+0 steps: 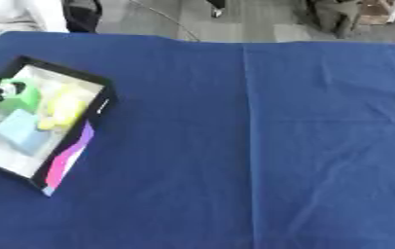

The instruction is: Pick up the objects with one hand, pass them to the other hand, and then place them into the box on the other side of the table.

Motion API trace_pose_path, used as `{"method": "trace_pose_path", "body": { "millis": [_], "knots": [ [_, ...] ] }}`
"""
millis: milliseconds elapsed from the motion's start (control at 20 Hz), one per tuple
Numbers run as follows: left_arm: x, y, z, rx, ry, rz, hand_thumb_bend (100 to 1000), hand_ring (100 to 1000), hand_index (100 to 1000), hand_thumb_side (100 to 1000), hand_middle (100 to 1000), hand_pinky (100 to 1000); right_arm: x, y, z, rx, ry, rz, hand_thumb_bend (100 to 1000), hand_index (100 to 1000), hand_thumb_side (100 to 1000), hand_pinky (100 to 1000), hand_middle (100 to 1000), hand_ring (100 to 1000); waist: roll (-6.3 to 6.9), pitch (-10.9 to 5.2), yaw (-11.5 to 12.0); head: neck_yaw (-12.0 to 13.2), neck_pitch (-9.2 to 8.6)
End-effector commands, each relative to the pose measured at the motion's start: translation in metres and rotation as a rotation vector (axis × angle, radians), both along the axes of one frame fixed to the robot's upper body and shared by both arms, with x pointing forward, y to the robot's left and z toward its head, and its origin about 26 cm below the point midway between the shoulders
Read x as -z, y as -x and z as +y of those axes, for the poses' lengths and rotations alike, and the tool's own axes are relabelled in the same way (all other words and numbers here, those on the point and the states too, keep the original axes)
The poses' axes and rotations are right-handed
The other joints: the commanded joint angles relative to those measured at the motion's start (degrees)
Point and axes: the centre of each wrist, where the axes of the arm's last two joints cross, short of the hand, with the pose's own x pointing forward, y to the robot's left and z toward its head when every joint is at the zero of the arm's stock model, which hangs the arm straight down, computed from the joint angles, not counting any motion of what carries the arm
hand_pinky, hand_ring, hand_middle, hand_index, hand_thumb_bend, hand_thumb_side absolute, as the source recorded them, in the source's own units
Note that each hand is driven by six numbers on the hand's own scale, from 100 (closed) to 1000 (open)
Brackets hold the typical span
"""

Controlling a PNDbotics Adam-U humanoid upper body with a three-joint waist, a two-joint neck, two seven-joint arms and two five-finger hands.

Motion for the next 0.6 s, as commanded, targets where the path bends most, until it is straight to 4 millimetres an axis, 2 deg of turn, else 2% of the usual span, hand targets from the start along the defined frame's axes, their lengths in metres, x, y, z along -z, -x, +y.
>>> {"method": "trace_pose_path", "body": {
  "millis": [50, 100, 150, 250, 350, 400, 500, 600],
  "knots": [
    [-0.044, 0.009, -0.018, 0.103, 0.050, -0.213, 305, 804, 945, 1000, 804, 712, -0.008, 0.003, -0.009, -0.008, -0.024, -0.026, 100, 863, 377, 847, 821, 786, -0.22, -1.46, 0.45, -3.73, -0.17],
    [-0.053, 0.011, -0.025, 0.140, 0.074, -0.271, 304, 816, 956, 1000, 819, 718, -0.006, 0.000, -0.011, -0.024, -0.038, -0.013, 100, 863, 399, 850, 832, 794, -0.46, -1.37, 0.53, -4.68, -0.38],
    [-0.057, 0.014, -0.029, 0.171, 0.098, -0.316, 313, 831, 966, 970, 831, 725, -0.004, -0.002, -0.012, -0.042, -0.051, 0.001, 100, 869, 471, 854, 851, 808, -0.64, -1.29, 0.51, -5.28, -0.55],
    [-0.058, 0.021, -0.035, 0.224, 0.151, -0.391, 328, 831, 955, 935, 827, 732, 0.003, -0.009, -0.014, -0.084, -0.078, 0.042, 100, 878, 579, 857, 868, 817, -0.90, -1.13, 0.28, -6.20, -0.89],
    [-0.052, 0.029, -0.037, 0.266, 0.209, -0.461, 309, 821, 935, 918, 815, 728, 0.011, -0.017, -0.015, -0.133, -0.104, 0.090, 100, 891, 628, 859, 892, 826, -0.90, -0.88, 0.12, -7.07, -1.29],
    [-0.049, 0.033, -0.037, 0.283, 0.238, -0.495, 307, 818, 931, 917, 812, 726, 0.014, -0.020, -0.016, -0.159, -0.114, 0.108, 100, 891, 624, 859, 895, 827, -0.84, -0.76, 0.05, -7.40, -1.47],
    [-0.041, 0.043, -0.037, 0.310, 0.297, -0.564, 288, 806, 926, 917, 804, 716, 0.022, -0.028, -0.017, -0.212, -0.131, 0.146, 100, 875, 515, 851, 891, 820, -0.59, -0.46, -0.03, -7.99, -1.87],
    [-0.026, 0.049, -0.045, 0.353, 0.344, -0.597, 271, 801, 922, 919, 804, 713, 0.032, -0.036, -0.020, -0.253, -0.148, 0.191, 100, 874, 503, 846, 890, 817, -0.30, -0.28, 0.07, -8.41, -2.12]
  ]
}}
